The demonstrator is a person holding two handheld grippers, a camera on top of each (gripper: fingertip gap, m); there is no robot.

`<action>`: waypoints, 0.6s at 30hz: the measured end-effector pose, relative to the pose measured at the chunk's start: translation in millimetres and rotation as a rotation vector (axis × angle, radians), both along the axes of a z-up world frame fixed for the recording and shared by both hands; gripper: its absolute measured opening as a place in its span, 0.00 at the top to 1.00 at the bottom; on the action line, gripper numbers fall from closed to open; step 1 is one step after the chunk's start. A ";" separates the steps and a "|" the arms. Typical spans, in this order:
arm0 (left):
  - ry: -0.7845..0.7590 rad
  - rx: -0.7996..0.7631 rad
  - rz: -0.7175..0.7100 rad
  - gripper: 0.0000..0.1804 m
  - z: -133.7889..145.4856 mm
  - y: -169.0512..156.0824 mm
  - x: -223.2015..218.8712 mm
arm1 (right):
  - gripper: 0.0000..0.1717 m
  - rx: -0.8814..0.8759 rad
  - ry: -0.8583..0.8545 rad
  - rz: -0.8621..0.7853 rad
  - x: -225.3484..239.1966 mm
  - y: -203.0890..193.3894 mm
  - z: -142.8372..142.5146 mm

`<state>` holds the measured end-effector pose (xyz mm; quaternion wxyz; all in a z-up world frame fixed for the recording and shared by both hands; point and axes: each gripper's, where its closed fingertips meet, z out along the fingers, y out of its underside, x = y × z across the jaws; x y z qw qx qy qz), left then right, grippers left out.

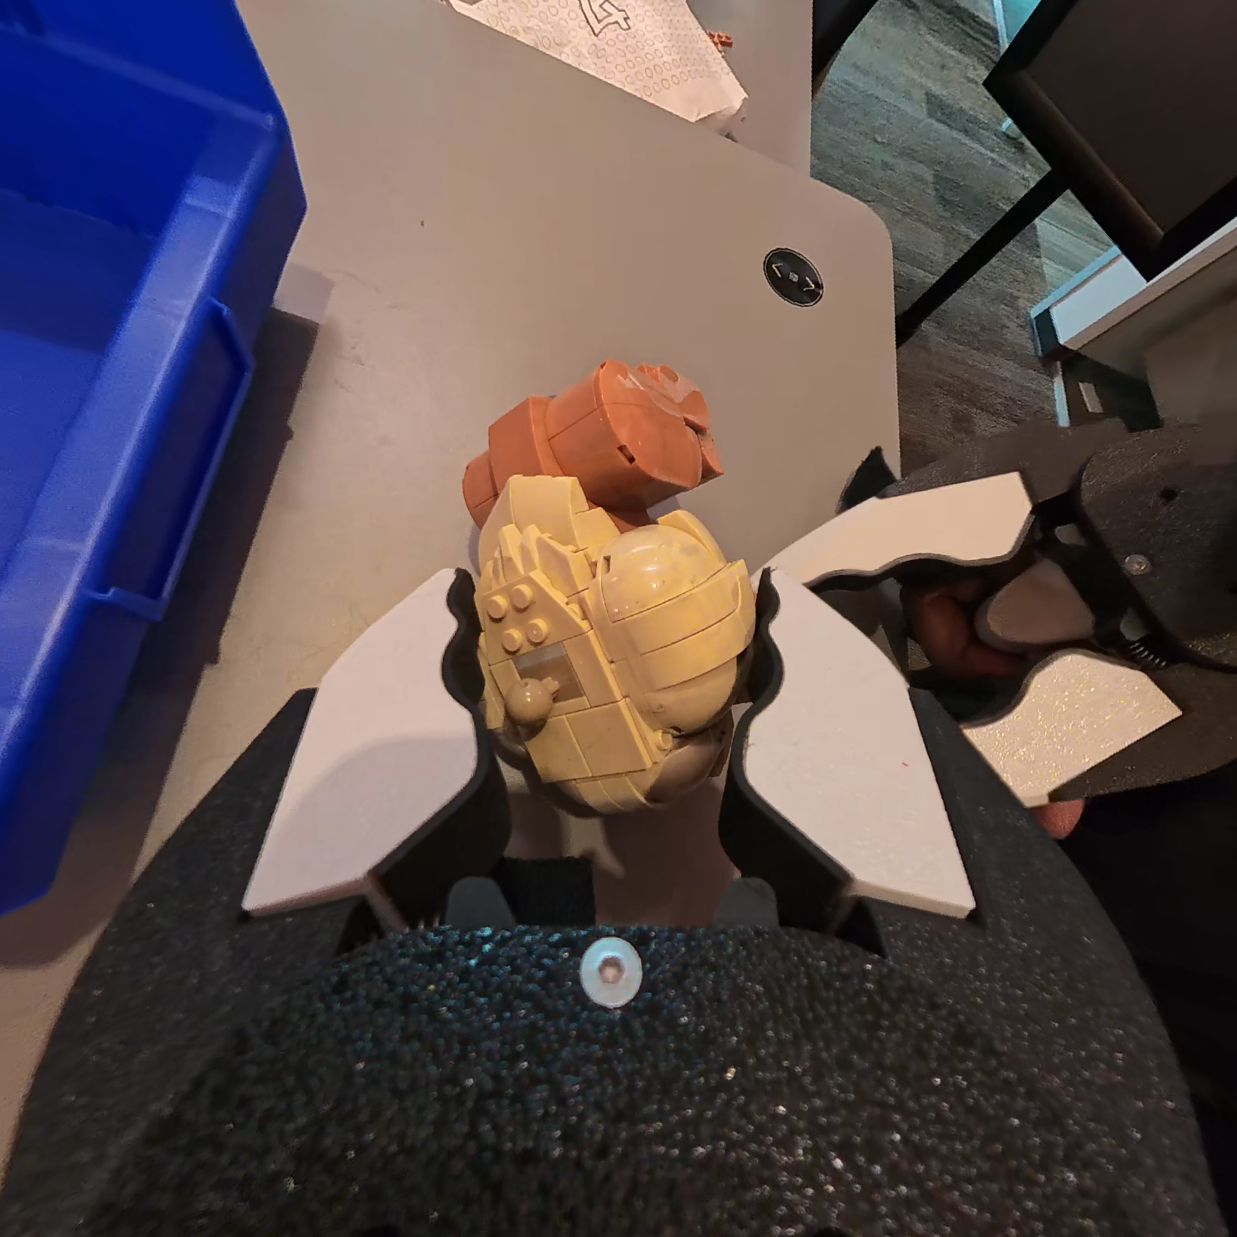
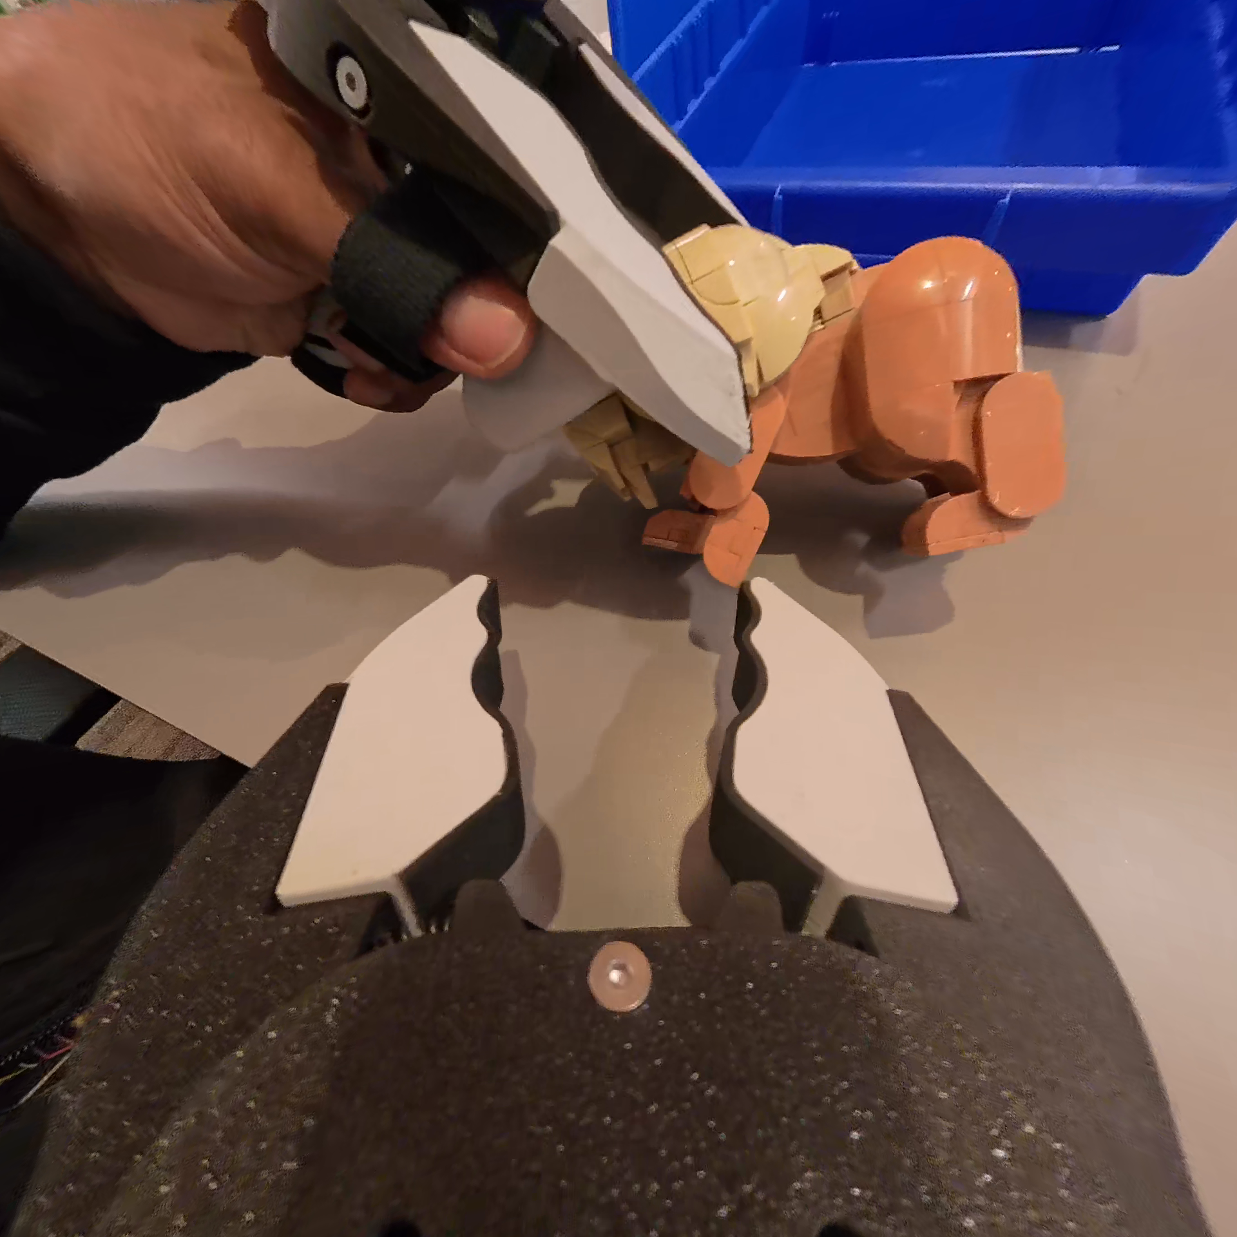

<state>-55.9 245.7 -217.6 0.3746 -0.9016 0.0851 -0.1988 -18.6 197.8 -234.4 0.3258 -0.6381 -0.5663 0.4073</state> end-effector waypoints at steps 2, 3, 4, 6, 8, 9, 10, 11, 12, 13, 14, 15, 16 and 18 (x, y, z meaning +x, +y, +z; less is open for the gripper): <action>0.007 0.010 0.007 0.57 0.2 0.4 0.5 | 0.60 0.000 0.010 -0.013 -0.7 0.8 1.7; 0.011 0.016 0.012 0.57 0.2 0.5 0.7 | 0.60 -0.013 0.019 -0.020 -0.8 1.1 3.6; 0.013 0.021 0.017 0.57 0.2 0.7 0.9 | 0.59 -0.033 0.026 -0.023 -1.0 0.7 5.2; 0.021 0.032 0.025 0.57 0.5 1.1 1.3 | 0.57 -0.059 0.025 -0.022 -1.1 -1.0 6.2; 0.029 0.043 0.032 0.57 0.7 1.4 2.0 | 0.56 -0.066 0.020 -0.020 -0.4 -2.8 5.5; 0.034 0.049 0.035 0.57 0.7 1.5 2.3 | 0.55 -0.079 0.022 -0.017 0.0 -4.4 5.4; 0.039 0.053 0.037 0.57 0.8 1.5 2.6 | 0.55 -0.099 0.025 -0.012 0.3 -6.3 5.6; 0.042 0.057 0.041 0.57 0.9 1.6 2.7 | 0.55 -0.120 0.030 -0.006 0.6 -8.2 5.9; 0.043 0.062 0.044 0.57 1.0 1.7 2.9 | 0.56 -0.142 0.036 0.001 0.9 -9.9 6.0; 0.042 0.065 0.048 0.57 1.0 1.9 2.9 | 0.56 -0.166 0.044 0.009 0.9 -11.8 6.3; 0.041 0.069 0.051 0.57 1.0 2.1 2.9 | 0.57 -0.192 0.052 0.019 0.6 -14.0 6.3; 0.041 0.072 0.052 0.57 1.0 2.3 3.0 | 0.58 -0.216 0.063 0.029 0.1 -16.0 7.3; 0.040 0.073 0.053 0.57 0.9 2.3 3.1 | 0.59 -0.230 0.071 0.035 -0.3 -17.6 8.1; 0.047 0.077 0.054 0.57 1.0 2.5 3.5 | 0.59 -0.234 0.078 0.043 -1.4 -20.1 8.7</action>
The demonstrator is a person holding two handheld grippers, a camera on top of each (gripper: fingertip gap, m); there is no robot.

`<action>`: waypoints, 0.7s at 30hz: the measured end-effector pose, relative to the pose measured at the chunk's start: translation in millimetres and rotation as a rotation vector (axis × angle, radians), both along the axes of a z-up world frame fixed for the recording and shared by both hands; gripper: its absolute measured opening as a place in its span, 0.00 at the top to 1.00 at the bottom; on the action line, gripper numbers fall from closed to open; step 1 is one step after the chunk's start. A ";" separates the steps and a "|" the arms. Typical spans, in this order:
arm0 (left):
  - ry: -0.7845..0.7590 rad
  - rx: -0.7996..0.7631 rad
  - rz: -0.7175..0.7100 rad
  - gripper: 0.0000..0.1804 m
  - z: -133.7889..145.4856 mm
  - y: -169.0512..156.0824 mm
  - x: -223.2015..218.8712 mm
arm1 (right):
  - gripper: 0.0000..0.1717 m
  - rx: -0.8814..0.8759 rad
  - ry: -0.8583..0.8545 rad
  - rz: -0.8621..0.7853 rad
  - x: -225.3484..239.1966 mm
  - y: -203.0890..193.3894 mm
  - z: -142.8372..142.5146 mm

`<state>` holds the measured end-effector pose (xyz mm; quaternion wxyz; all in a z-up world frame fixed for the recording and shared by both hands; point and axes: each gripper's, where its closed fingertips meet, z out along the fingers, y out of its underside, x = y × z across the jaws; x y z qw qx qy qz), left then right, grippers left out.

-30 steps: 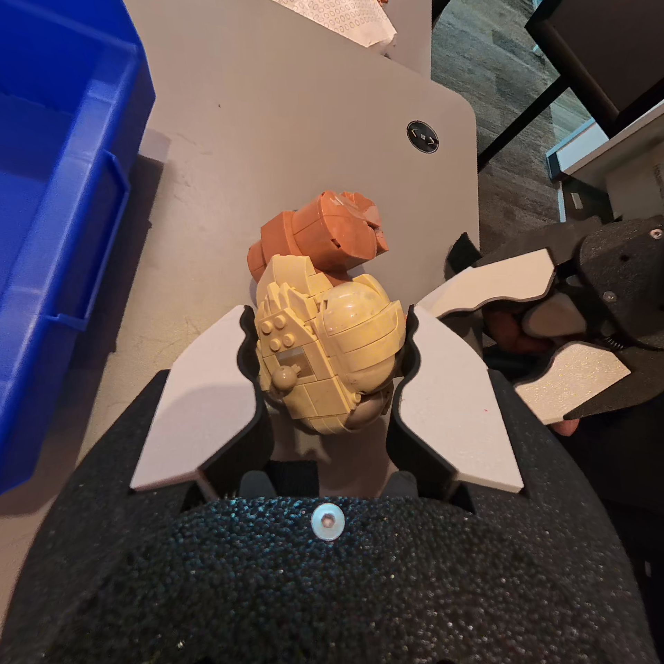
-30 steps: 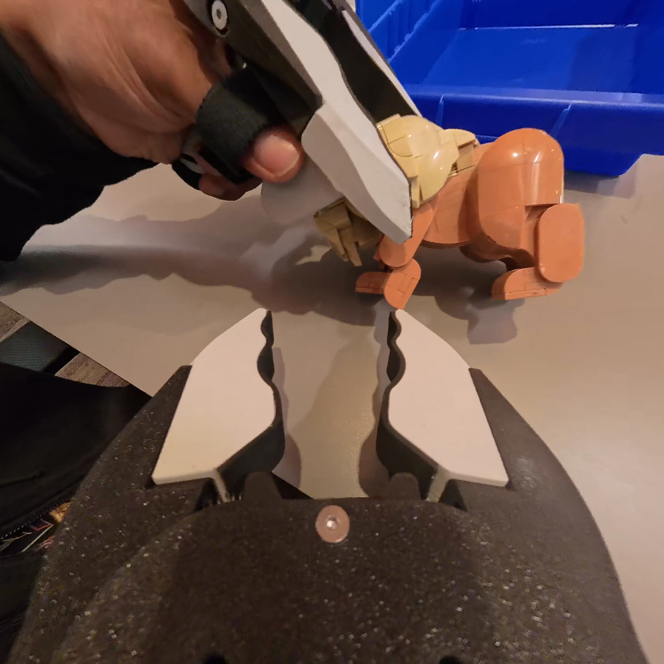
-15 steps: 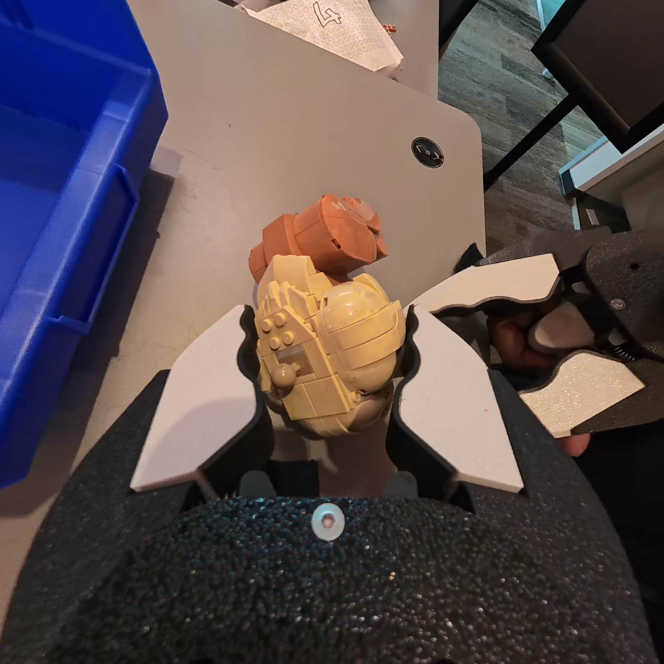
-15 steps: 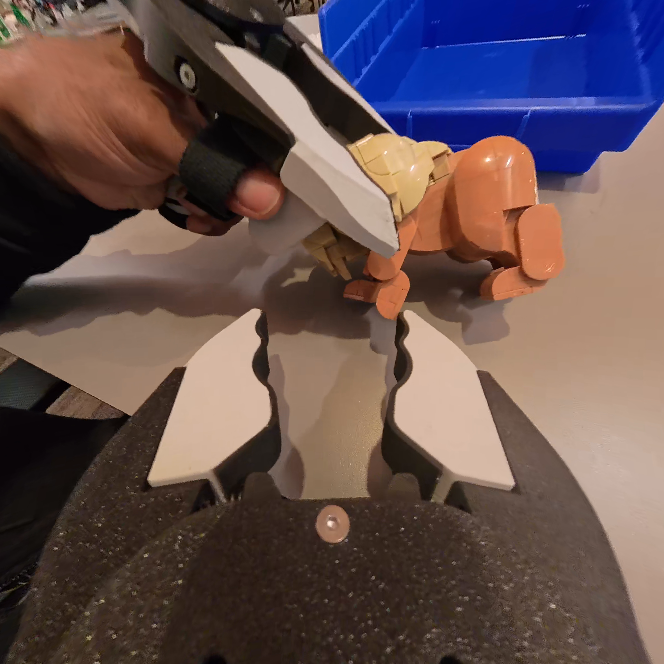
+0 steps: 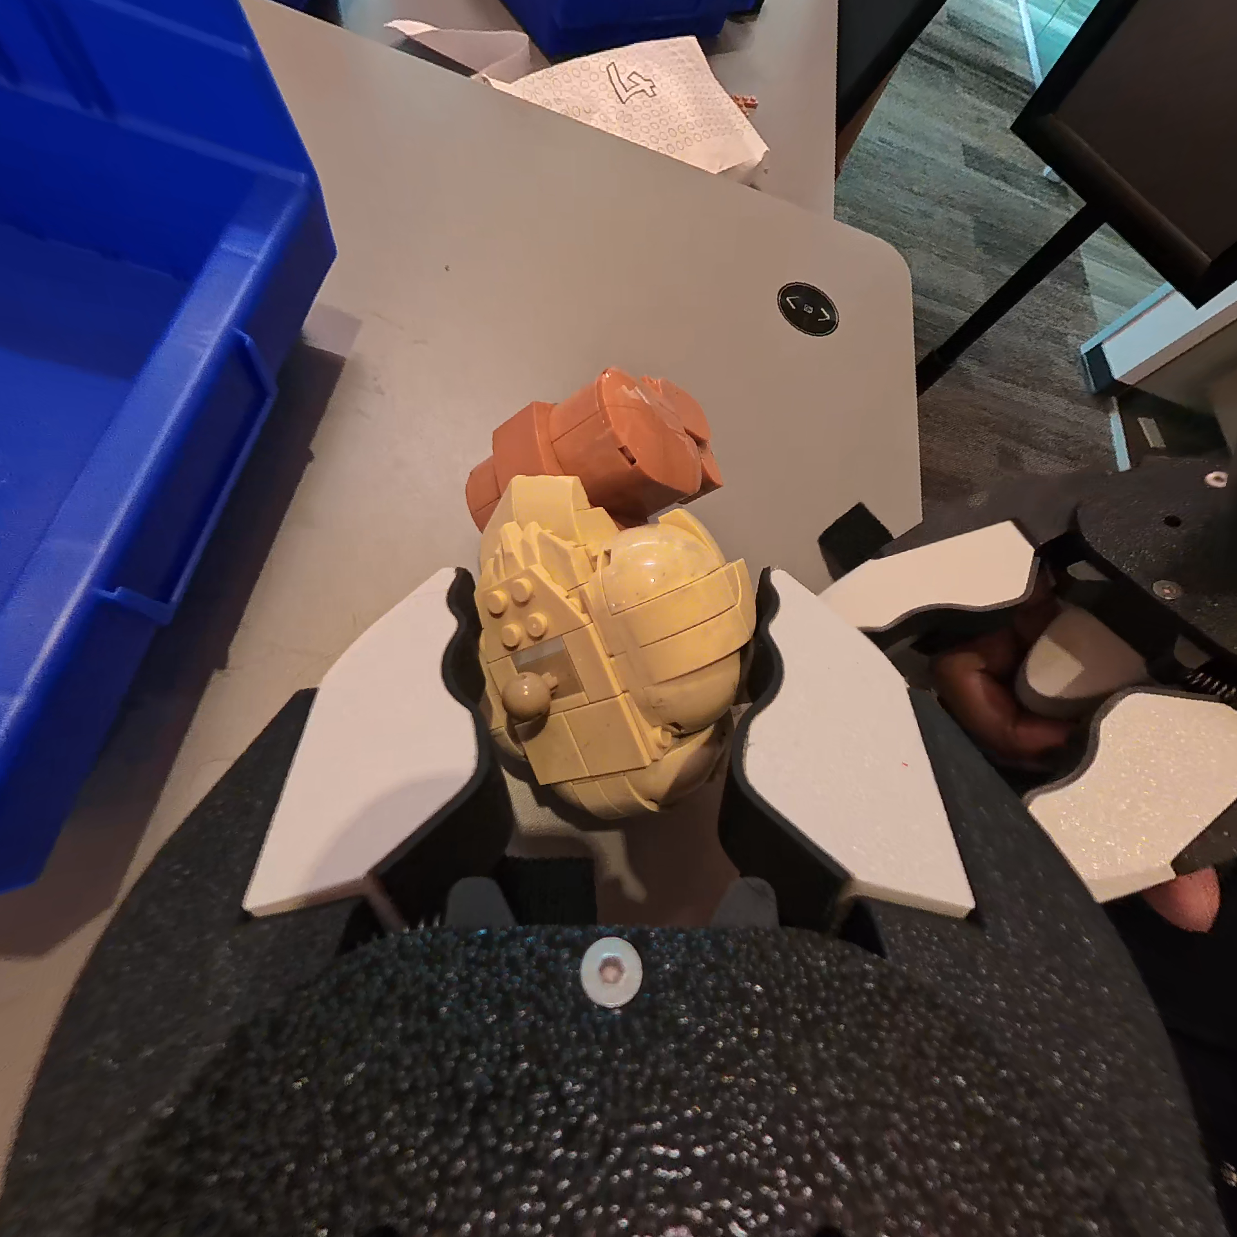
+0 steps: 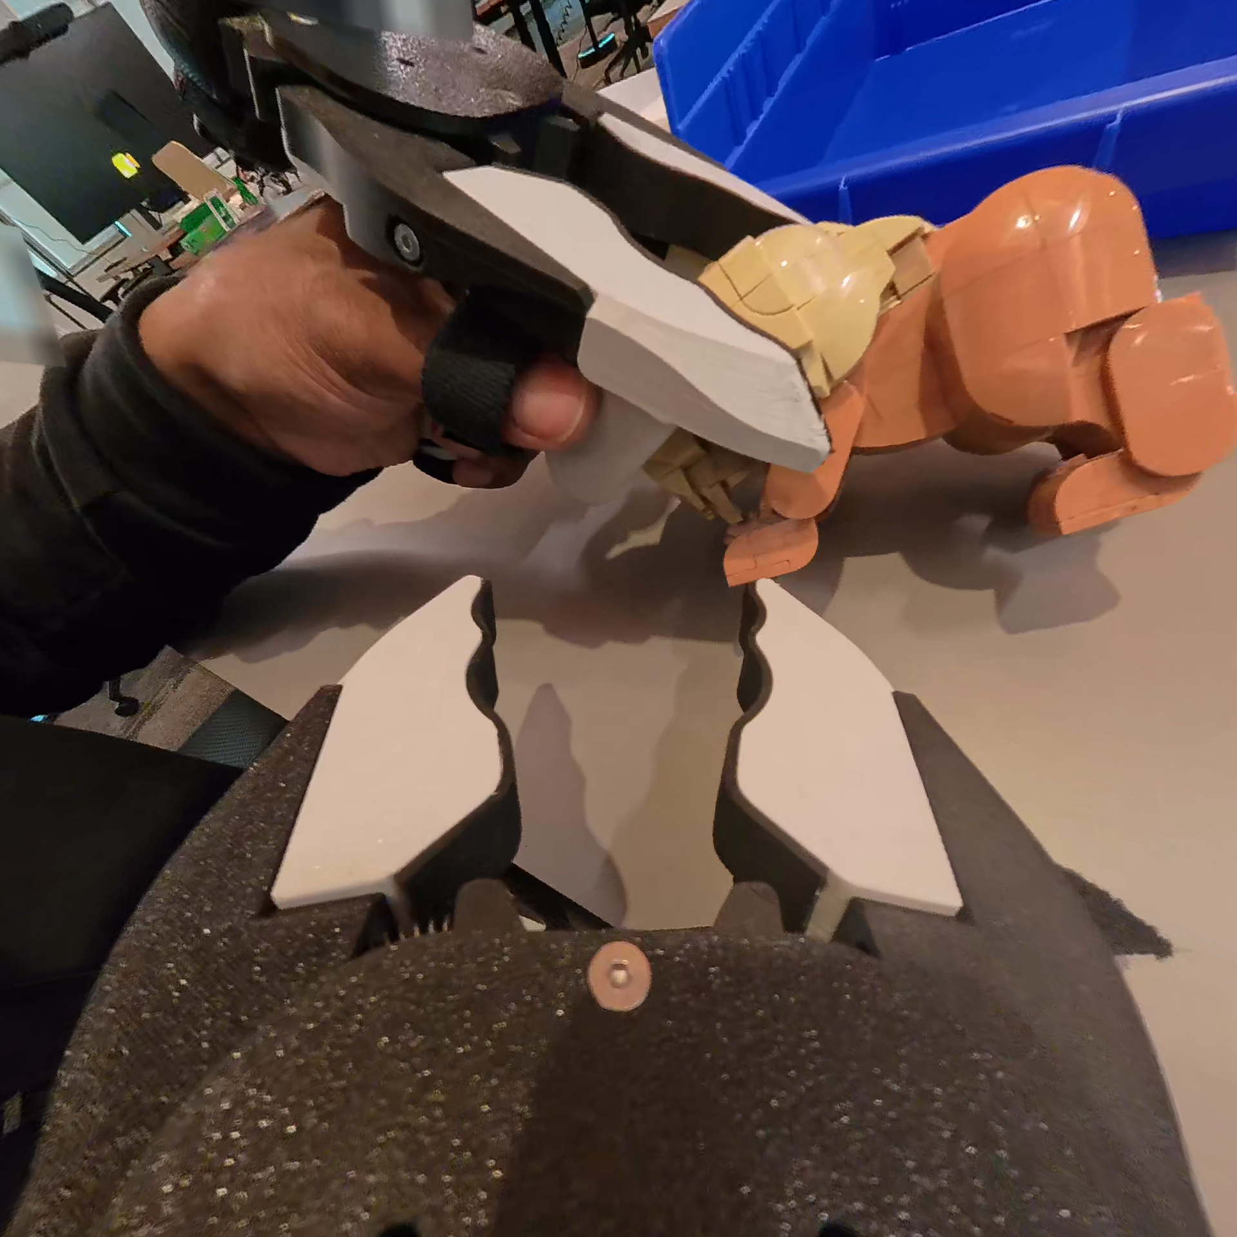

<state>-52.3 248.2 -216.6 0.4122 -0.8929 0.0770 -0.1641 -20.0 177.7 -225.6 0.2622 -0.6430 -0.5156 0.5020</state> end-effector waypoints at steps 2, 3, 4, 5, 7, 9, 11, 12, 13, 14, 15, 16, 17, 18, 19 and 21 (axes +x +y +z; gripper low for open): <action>0.011 0.003 0.000 0.57 0.2 0.0 0.7 | 0.60 -0.006 0.003 0.016 -1.0 -4.1 0.3; 0.015 0.005 -0.001 0.57 0.4 0.1 1.1 | 0.60 -0.015 0.006 0.029 -1.7 -7.2 0.6; 0.022 0.007 -0.002 0.57 0.4 0.2 1.4 | 0.62 -0.024 0.011 0.039 -2.4 -9.8 1.1; 0.031 0.010 -0.005 0.57 0.6 0.1 2.0 | 0.63 -0.027 0.016 0.046 -2.9 -11.8 1.3; 0.055 0.017 -0.013 0.57 1.1 -0.1 3.6 | 0.64 -0.032 0.022 0.051 -3.5 -13.6 1.4; 0.081 0.024 -0.018 0.57 1.4 -0.1 5.1 | 0.64 -0.039 0.028 0.061 -3.7 -15.1 1.8; 0.104 0.029 -0.026 0.57 1.8 -0.2 6.6 | 0.63 -0.035 0.025 0.070 -2.3 -16.4 1.7; 0.113 0.031 -0.029 0.56 1.9 -0.3 7.1 | 0.62 -0.027 0.022 0.074 -0.7 -17.0 1.4; 0.123 0.034 -0.034 0.56 2.1 -0.4 7.7 | 0.61 -0.011 0.018 0.081 1.9 -17.5 0.7; 0.136 0.039 -0.041 0.57 2.3 -0.6 8.6 | 0.61 0.011 0.014 0.087 5.2 -17.8 -0.1; 0.154 0.045 -0.047 0.57 2.5 -1.0 9.5 | 0.61 0.036 0.011 0.091 8.9 -16.9 -1.0; 0.180 0.052 -0.057 0.57 2.8 -1.3 10.9 | 0.60 0.063 0.011 0.091 12.9 -14.8 -1.4; 0.214 0.060 -0.068 0.57 2.9 -1.7 12.7 | 0.61 0.096 0.012 0.088 17.1 -11.2 -1.3; 0.253 0.065 -0.080 0.57 2.9 -2.1 14.6 | 0.61 0.133 0.005 0.078 21.5 -5.2 -1.9; 0.292 0.068 -0.094 0.56 2.9 -2.3 17.0 | 0.61 0.176 -0.004 0.061 25.7 3.4 -2.2; 0.373 0.080 -0.121 0.56 2.5 -2.5 21.8 | 0.61 0.280 -0.006 0.013 32.4 25.9 0.7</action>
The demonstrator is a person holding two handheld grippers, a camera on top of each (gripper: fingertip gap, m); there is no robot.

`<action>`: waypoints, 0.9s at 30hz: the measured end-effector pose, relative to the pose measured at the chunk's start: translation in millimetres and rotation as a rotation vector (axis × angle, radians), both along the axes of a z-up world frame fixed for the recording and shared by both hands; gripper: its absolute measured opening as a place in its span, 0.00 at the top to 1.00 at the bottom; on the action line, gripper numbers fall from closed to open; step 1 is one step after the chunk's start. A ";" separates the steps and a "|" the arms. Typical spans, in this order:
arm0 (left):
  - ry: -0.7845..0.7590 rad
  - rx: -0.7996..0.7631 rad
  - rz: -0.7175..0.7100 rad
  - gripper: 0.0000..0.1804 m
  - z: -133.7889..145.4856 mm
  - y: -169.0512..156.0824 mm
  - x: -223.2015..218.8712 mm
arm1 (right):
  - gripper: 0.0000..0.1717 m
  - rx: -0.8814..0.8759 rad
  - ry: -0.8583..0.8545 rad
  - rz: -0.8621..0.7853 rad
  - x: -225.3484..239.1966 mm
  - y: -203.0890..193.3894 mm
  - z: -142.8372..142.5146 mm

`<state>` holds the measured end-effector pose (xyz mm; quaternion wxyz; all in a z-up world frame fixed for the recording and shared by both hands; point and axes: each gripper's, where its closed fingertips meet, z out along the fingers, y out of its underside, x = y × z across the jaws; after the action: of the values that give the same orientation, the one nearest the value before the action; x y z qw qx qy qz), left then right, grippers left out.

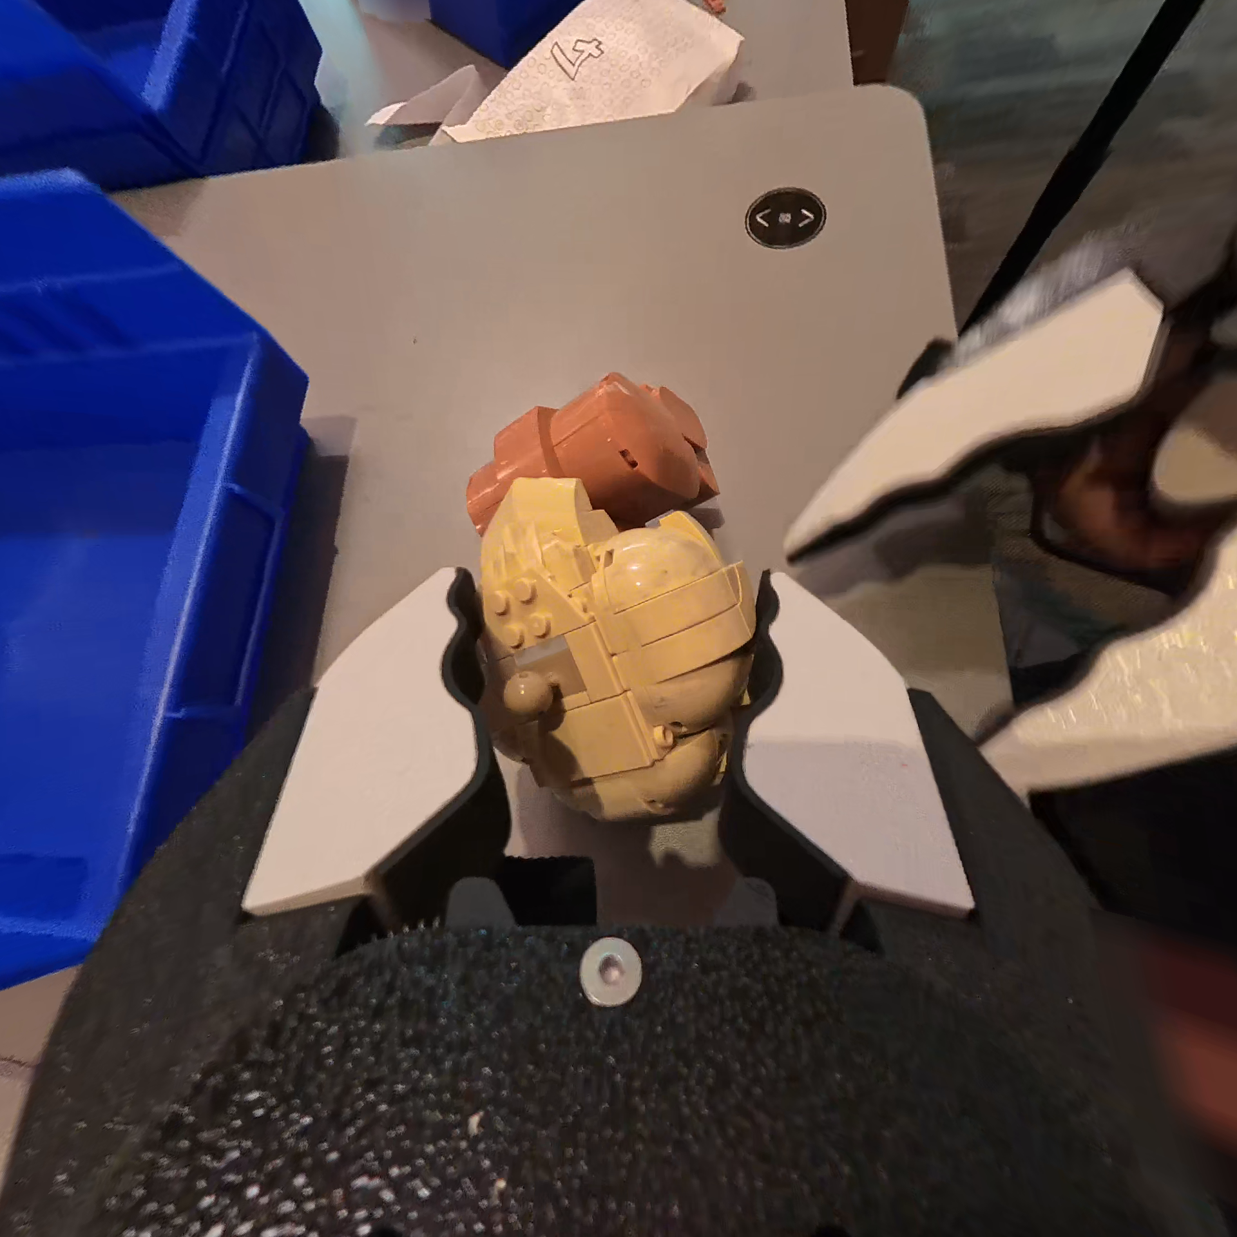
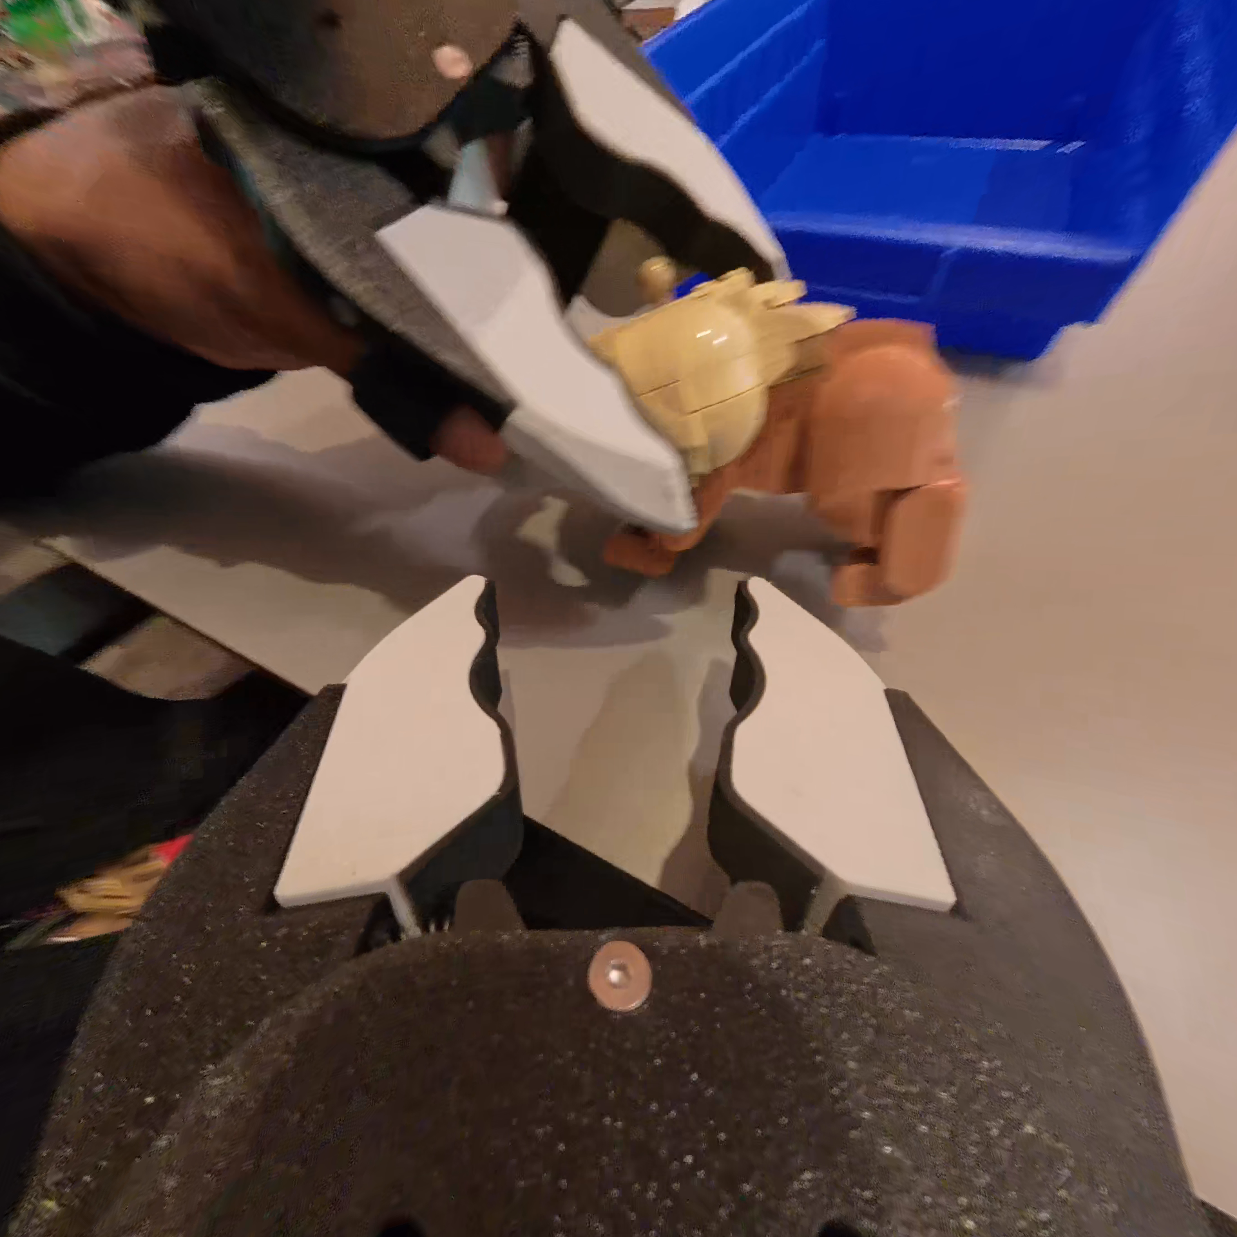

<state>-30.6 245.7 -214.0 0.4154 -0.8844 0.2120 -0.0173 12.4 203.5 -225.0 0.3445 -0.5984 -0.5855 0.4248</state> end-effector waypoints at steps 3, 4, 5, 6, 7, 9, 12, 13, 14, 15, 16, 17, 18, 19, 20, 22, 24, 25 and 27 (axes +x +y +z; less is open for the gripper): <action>0.087 0.013 -0.038 0.57 -0.8 -0.8 6.7 | 0.59 0.143 -0.009 -0.043 5.1 32.2 5.8; 0.099 0.014 -0.048 0.56 -0.7 -1.6 8.7 | 0.59 0.179 -0.007 -0.051 5.0 40.4 9.1; 0.097 0.019 -0.060 0.57 0.2 -2.8 11.5 | 0.59 0.210 -0.003 -0.051 3.8 46.4 12.8; 0.081 0.026 -0.080 0.57 1.9 -4.6 15.5 | 0.59 0.237 -0.002 -0.039 2.2 49.8 15.4; 0.085 0.032 -0.081 0.57 2.5 -6.4 15.3 | 0.58 0.261 -0.005 -0.030 0.4 52.6 17.2; 0.045 0.064 -0.095 0.58 8.5 -11.3 18.0 | 0.58 0.316 -0.025 -0.021 -2.6 57.8 16.8; -0.008 0.082 -0.065 0.58 15.9 -22.0 9.9 | 0.59 0.366 -0.052 0.008 -3.7 60.8 13.4; -0.019 0.073 -0.056 0.58 15.6 -26.3 6.4 | 0.60 0.365 -0.057 0.022 -4.2 60.3 12.1; -0.028 0.050 -0.046 0.58 12.8 -30.8 3.3 | 0.60 0.364 -0.064 0.028 -5.3 60.8 10.6; -0.030 0.011 -0.032 0.58 6.9 -34.9 -0.5 | 0.61 0.367 -0.070 0.030 -7.0 61.7 9.2; -0.028 -0.030 -0.023 0.58 0.0 -38.4 -3.1 | 0.61 0.372 -0.077 0.034 -9.1 62.2 7.3; -0.028 -0.055 -0.018 0.58 -5.8 -40.1 -4.3 | 0.63 0.379 -0.086 0.033 -11.6 63.1 5.2; -0.029 -0.065 -0.015 0.58 -9.9 -39.8 -4.8 | 0.65 0.388 -0.094 0.025 -14.2 65.3 3.3; -0.034 -0.073 -0.016 0.59 -13.5 -38.8 -4.1 | 0.69 0.400 -0.107 0.015 -16.2 68.1 1.0; -0.044 -0.077 -0.018 0.58 -15.9 -37.4 -2.8 | 0.71 0.410 -0.116 0.013 -17.8 70.5 -0.8; -0.057 -0.074 -0.017 0.59 -17.8 -34.1 -2.6 | 0.78 0.420 -0.121 -0.005 -19.8 78.7 -2.1; -0.059 -0.072 -0.013 0.59 -18.8 -33.1 -5.3 | 0.78 0.429 -0.124 -0.027 -19.7 92.3 -2.2; -0.062 -0.067 -0.011 0.59 -18.6 -33.4 -7.2 | 0.79 0.421 -0.125 -0.029 -19.2 98.6 -2.0; -0.069 -0.054 -0.009 0.59 -17.9 -35.4 -11.5 | 0.79 0.411 -0.130 -0.051 -18.3 114.8 -1.9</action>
<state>-42.0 210.3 -231.9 0.3982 -0.8933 0.2009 -0.0553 -5.8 318.4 -226.9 0.4314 -0.5563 -0.6655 0.2480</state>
